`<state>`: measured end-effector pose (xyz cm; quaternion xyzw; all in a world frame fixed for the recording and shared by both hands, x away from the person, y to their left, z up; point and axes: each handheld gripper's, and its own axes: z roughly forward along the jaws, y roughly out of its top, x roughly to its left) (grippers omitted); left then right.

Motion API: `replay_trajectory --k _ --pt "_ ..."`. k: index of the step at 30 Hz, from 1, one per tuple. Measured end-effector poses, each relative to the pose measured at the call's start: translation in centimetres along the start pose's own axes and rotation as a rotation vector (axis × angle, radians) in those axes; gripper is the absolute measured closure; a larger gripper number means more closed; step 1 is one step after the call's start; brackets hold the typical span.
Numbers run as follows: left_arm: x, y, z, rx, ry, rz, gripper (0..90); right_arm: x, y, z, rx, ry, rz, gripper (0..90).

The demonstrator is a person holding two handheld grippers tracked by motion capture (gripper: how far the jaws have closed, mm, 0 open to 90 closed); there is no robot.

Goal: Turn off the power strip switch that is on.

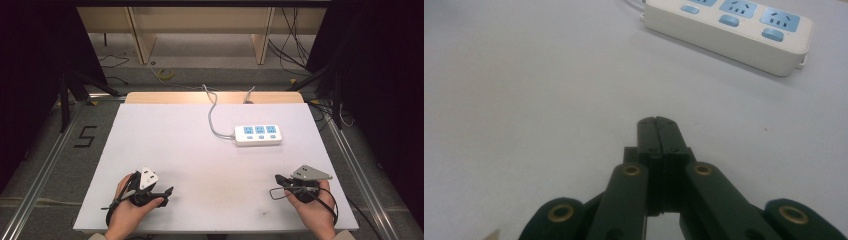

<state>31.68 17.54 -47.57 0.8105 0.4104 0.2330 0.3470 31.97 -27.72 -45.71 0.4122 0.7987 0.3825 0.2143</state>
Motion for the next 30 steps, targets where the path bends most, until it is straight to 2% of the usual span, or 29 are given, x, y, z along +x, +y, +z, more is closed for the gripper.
replay_trajectory --k 30 --pt "-0.2 0.1 0.0 0.000 0.004 0.011 20.6 -0.7 2.9 1.6 0.018 -0.006 -0.003 90.0"
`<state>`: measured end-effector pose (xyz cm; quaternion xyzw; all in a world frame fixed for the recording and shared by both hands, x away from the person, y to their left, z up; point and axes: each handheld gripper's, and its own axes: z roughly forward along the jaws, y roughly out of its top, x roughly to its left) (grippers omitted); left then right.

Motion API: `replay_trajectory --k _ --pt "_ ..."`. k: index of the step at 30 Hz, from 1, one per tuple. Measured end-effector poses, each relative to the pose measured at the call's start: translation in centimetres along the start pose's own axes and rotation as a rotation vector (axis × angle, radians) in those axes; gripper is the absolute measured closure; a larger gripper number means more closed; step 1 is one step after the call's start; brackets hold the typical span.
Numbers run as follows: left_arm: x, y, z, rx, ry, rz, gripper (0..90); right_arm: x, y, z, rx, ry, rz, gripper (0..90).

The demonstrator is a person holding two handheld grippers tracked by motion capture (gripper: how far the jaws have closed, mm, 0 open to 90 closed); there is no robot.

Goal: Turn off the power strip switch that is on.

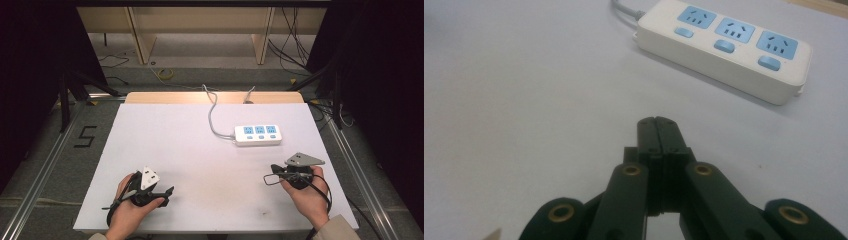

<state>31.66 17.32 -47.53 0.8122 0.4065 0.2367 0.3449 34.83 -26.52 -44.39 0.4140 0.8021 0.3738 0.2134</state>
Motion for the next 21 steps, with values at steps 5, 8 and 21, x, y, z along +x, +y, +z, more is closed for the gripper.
replay_trajectory --k 5,8,21 --pt "0.0 0.0 0.1 0.002 0.000 0.005 20.6 -0.3 0.6 0.4 0.014 -0.005 0.003 90.0" --pt "-0.1 0.0 0.1 0.002 0.001 0.004 20.6 -0.4 0.8 0.5 0.020 -0.007 0.005 90.0" --pt "-0.1 0.0 0.1 0.005 0.003 0.008 20.6 -1.2 2.1 1.2 0.050 -0.011 0.006 90.0"
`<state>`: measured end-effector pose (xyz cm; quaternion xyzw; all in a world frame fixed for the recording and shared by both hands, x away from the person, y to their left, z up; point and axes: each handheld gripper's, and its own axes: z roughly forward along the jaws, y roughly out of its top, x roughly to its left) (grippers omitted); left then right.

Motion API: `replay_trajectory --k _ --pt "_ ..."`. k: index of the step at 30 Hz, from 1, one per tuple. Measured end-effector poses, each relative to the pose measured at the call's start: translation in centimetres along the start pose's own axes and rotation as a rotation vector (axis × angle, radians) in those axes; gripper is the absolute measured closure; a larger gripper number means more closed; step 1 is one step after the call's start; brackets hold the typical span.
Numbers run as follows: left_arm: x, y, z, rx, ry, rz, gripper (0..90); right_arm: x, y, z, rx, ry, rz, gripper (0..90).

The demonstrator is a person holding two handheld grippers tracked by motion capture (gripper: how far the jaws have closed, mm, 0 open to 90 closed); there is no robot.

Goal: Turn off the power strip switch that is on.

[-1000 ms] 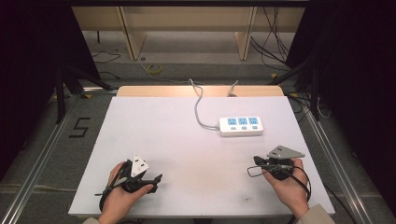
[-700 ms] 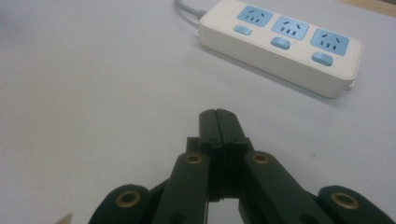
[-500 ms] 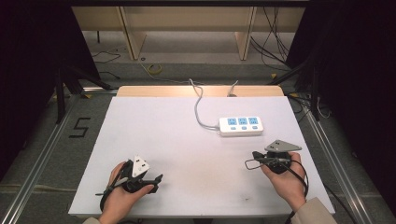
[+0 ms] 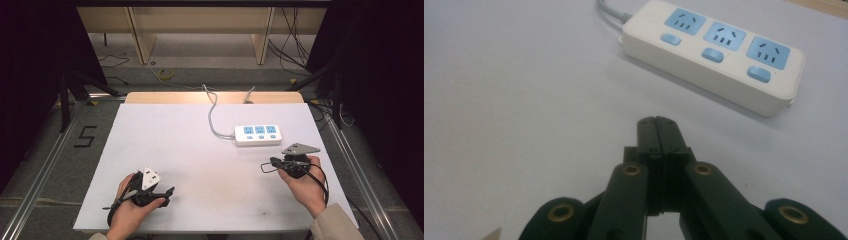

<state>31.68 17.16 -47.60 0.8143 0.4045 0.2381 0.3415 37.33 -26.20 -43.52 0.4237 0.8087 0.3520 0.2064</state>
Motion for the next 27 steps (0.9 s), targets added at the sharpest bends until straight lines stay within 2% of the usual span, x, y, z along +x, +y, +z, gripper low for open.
replay_trajectory --k 27 --pt "-0.1 0.0 0.0 0.001 -0.001 0.002 20.7 -0.8 1.9 1.4 0.029 -0.005 0.006 90.0"
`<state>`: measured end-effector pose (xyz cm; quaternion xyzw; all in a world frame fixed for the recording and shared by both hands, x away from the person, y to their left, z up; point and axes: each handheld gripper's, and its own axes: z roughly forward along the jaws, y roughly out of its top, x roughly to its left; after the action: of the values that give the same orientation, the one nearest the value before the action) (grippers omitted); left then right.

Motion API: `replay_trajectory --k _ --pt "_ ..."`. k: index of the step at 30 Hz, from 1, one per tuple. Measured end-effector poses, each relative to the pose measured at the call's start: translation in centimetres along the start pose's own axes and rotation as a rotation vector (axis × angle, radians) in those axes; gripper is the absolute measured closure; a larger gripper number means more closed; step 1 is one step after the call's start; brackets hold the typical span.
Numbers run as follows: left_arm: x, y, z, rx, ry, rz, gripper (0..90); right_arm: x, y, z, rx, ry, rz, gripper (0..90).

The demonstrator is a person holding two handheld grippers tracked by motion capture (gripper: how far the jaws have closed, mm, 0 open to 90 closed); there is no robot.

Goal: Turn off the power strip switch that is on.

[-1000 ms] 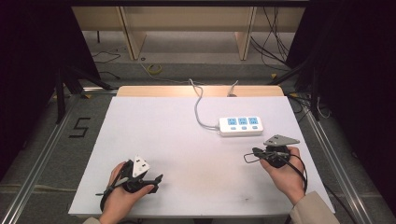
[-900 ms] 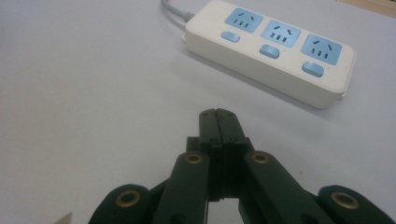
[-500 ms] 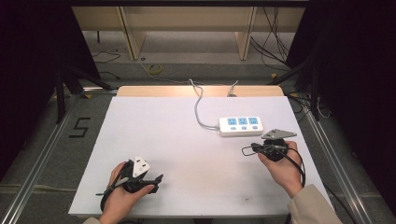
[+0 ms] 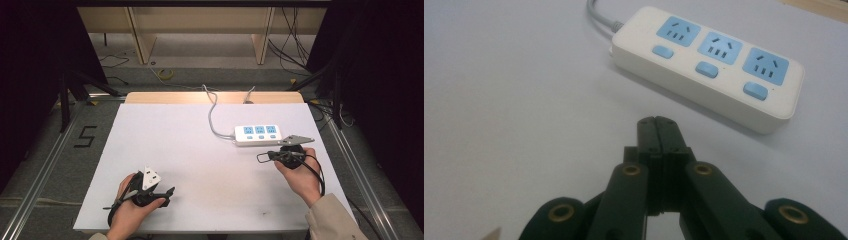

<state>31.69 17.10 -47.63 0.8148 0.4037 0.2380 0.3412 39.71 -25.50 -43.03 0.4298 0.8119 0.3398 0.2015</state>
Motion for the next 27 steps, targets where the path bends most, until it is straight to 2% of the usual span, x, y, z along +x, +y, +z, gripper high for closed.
replay_trajectory --k 27 --pt "0.0 0.0 0.0 0.002 -0.002 0.000 20.8 -0.6 2.0 1.3 0.035 -0.005 -0.008 90.0"
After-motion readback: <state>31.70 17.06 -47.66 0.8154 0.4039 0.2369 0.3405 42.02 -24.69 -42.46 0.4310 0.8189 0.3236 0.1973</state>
